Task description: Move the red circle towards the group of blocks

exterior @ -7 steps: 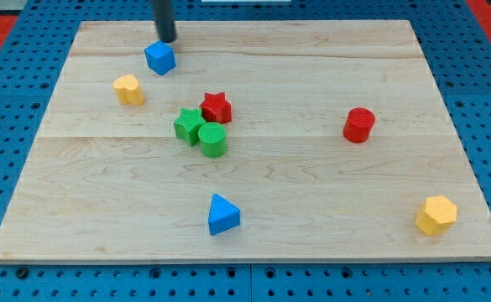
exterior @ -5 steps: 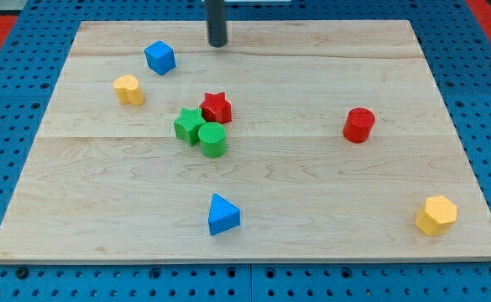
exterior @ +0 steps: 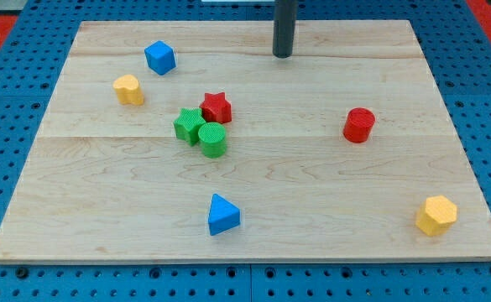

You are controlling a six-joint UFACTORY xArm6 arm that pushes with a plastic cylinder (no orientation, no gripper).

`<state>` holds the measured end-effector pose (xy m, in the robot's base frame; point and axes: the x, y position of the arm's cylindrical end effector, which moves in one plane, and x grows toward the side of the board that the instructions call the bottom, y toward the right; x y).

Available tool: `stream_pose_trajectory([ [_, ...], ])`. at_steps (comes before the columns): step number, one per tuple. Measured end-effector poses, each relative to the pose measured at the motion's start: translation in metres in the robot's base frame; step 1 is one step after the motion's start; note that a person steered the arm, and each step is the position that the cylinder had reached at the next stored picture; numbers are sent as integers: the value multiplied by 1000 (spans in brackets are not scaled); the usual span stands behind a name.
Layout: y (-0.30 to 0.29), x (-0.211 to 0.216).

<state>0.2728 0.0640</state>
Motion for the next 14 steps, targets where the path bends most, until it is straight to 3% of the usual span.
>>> stream_pose_trajectory([
  [2,80,60],
  [5,127,127],
  [10,137,148],
  [13,61,141],
  [14,104,156],
])
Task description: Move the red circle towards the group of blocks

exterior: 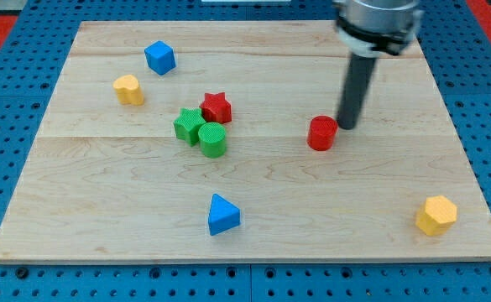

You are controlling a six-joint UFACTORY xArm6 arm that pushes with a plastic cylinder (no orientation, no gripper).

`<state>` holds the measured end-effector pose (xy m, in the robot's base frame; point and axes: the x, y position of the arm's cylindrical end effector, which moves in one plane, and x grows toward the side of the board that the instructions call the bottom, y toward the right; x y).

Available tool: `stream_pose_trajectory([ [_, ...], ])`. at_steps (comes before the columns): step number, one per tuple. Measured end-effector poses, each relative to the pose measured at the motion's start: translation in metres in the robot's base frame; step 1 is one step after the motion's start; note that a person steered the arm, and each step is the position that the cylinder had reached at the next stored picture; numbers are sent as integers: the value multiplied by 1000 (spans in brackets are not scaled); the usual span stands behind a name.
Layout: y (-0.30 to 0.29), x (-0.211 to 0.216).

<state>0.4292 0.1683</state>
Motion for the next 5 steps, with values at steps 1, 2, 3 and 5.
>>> stream_pose_trajectory([
  [1,18,19],
  [2,-17,20],
  [3,-79,1],
  [5,-173,-2],
])
